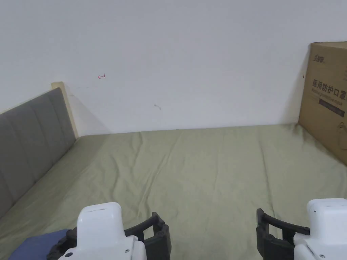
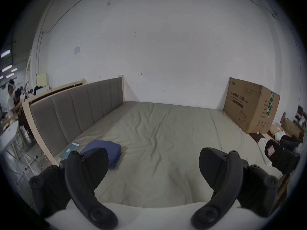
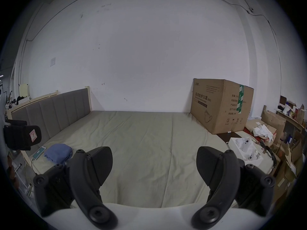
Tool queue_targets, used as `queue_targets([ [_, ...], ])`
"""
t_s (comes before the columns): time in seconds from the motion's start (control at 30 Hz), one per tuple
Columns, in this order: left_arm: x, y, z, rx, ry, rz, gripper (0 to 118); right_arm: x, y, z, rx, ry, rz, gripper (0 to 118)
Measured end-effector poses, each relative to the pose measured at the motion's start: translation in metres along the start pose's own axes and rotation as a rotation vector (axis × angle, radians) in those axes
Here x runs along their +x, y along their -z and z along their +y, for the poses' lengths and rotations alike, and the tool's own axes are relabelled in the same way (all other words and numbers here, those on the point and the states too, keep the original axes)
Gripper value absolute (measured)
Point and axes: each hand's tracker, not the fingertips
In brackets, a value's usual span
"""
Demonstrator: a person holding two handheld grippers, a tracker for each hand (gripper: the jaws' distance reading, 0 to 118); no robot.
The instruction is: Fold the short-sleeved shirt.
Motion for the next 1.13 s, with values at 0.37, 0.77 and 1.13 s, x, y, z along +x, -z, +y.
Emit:
queue_targets([
  [0.37, 0.004, 0.002, 0.002, -0.009, -0.005, -0.081, 112, 0.004, 0.002, 0.0, -0.017, 0.009, -0.001, 105],
  [0.77, 0.01, 0.004, 0.001, -0.089, 0.012, -0.117, 112, 0.004, 0.006, -0.002, -0.048, 0.011, 0.007, 105],
  [1.13, 0.01, 0.003, 0.002, -0.038, 0.008, -0.115, 112, 0.005, 0.008, -0.001, -0.05, 0.018, 0.01, 105],
])
